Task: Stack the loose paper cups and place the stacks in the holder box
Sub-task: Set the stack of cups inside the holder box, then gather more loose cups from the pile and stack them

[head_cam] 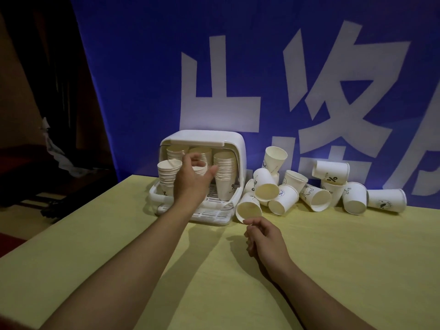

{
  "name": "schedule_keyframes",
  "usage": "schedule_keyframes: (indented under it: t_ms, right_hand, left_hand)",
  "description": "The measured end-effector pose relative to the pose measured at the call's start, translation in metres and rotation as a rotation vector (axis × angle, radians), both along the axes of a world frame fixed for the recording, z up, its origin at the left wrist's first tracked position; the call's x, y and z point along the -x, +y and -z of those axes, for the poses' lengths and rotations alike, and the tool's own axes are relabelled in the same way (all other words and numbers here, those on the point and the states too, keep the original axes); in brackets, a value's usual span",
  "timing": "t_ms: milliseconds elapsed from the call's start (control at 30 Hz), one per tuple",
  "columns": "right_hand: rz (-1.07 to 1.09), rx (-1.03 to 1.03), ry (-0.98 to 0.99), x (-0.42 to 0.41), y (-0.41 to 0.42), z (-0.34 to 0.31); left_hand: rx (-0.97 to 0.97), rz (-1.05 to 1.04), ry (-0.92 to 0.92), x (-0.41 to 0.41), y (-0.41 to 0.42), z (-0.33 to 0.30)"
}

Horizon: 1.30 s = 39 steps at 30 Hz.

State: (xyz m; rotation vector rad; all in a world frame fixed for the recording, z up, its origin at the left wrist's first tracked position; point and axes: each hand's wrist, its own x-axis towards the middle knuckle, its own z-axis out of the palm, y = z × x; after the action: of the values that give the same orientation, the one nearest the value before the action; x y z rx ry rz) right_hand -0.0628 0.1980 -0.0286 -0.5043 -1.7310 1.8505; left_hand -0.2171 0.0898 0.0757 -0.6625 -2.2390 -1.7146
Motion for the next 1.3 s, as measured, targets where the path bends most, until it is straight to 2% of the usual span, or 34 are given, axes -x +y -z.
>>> schedule_keyframes:
  t_ms: [67,133,267,433,533,667,767,833,933,1033,1133,1233,1300]
  right_hand:
    - [0.034,0.034,0.028,-0.002,0.003,-0.002]
    - [0.08,0.043,0.052,-0.007,0.008,-0.004]
    - [0.241,0.023,0.071,-0.018,0.027,-0.007]
    - [0.381,-0.004,0.101,-0.022,0.045,-0.013]
    - [0.502,-0.108,0.094,-0.018,0.053,-0.021]
    - [0.603,-0.354,0.021,0.013,0.08,-0.043]
    - [0.568,-0.59,-0.162,0.051,0.107,-0.061]
    - [0.543,-0.663,-0.305,0.071,0.119,-0.068]
    - [0.469,-0.592,-0.456,0.083,0.125,-0.072]
    - [0.331,-0.461,-0.493,0.084,0.124,-0.074]
    - [0.224,-0.52,-0.538,0.076,0.124,-0.068]
    - [0.25,-0.488,-0.489,0.053,0.117,-0.067]
    - [0.299,-0.412,-0.36,0.028,0.105,-0.066]
  left_hand:
    - [-0.123,0.219,-0.136,-0.02,0.009,-0.001]
    - [-0.152,0.438,-0.24,-0.041,0.015,0.004]
    - [-0.016,0.784,-0.352,-0.072,0.012,0.031]
    - [0.201,0.971,-0.394,-0.087,-0.003,0.065]
    - [0.216,0.975,-0.362,-0.081,-0.01,0.069]
    - [0.158,0.959,-0.353,-0.075,-0.01,0.069]
    - [0.117,0.954,-0.358,-0.073,-0.009,0.072]
    - [0.092,0.953,-0.362,-0.073,-0.009,0.073]
    - [0.11,0.956,-0.365,-0.072,-0.011,0.075]
    - [0.133,0.952,-0.365,-0.071,-0.01,0.075]
    - [0.134,0.956,-0.363,-0.072,-0.009,0.075]
    - [0.125,0.958,-0.364,-0.073,-0.007,0.077]
    - [0.119,0.952,-0.364,-0.074,-0.006,0.078]
